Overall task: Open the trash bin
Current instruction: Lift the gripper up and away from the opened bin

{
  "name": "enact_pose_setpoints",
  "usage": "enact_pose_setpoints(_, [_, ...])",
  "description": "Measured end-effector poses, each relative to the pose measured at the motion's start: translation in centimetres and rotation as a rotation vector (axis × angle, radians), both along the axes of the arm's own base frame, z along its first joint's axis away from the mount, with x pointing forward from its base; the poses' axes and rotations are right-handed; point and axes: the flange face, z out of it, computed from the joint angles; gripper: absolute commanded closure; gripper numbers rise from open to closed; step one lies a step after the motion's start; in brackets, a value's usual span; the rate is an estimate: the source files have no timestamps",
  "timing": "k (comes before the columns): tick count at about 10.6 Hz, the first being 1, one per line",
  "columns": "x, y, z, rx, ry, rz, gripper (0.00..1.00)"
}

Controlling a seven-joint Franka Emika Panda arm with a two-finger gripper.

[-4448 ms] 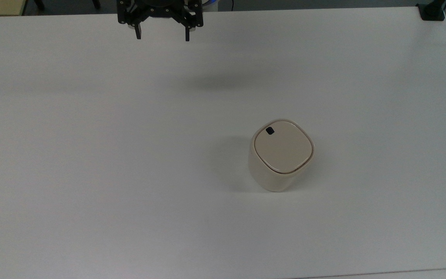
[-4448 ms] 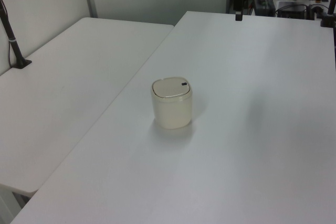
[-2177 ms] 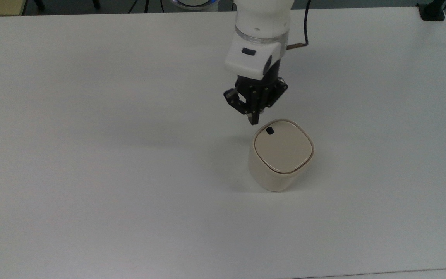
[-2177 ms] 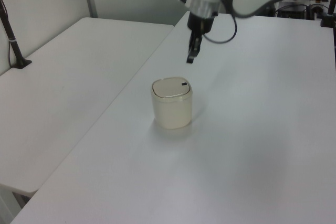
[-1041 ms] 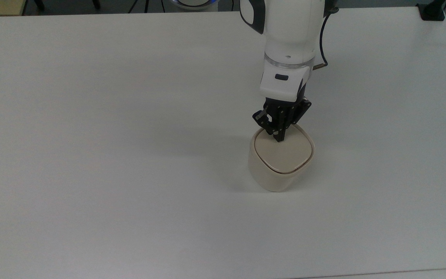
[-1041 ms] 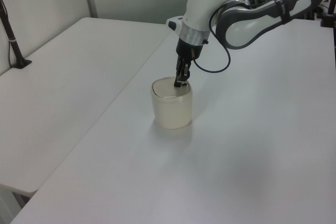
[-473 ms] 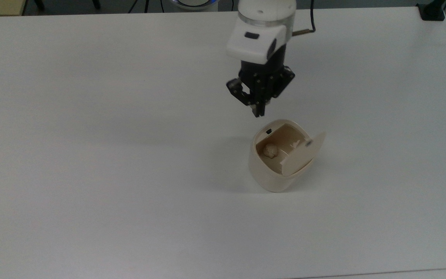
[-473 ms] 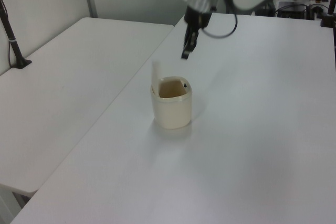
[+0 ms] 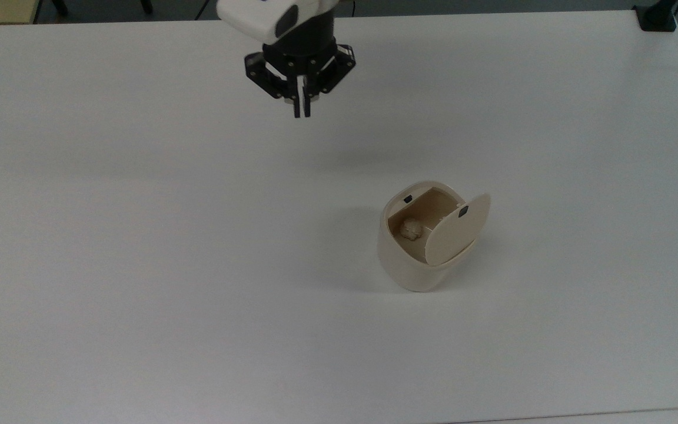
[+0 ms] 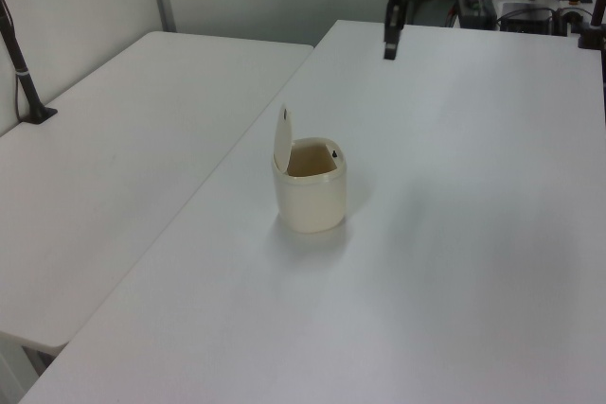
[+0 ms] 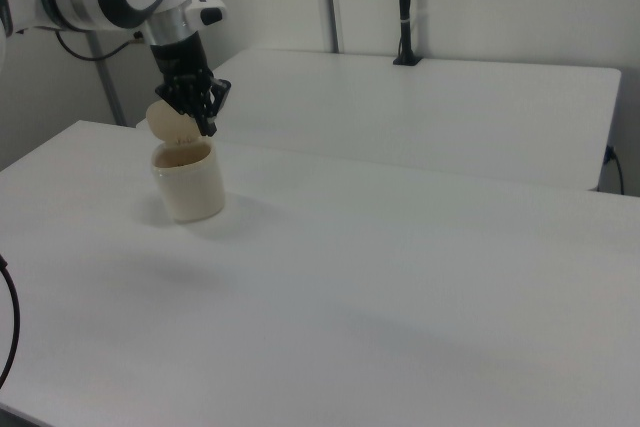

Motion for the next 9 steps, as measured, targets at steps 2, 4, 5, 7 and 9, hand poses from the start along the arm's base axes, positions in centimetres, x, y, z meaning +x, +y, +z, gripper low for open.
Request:
enact_pose_setpoints(2, [-2.0, -3.6, 2.0, -0.004, 0.053, -0.058, 0.29])
enact_pose_setpoints(4, [-3.4, -4.8, 3.3, -0.019, 0.076, -0.076, 0.07])
enact_pose_setpoints(5, [-3.5, -4.8, 3.4, -0.020, 0.078, -0.075, 0.00])
enact_pose_setpoints(7, [-3.5, -4.7, 3.0, -0.022, 0.086, -0.073, 0.00])
enact_pose_setpoints(9, [-3.5, -4.7, 2.8, -0.024, 0.088, -0.073, 0.00])
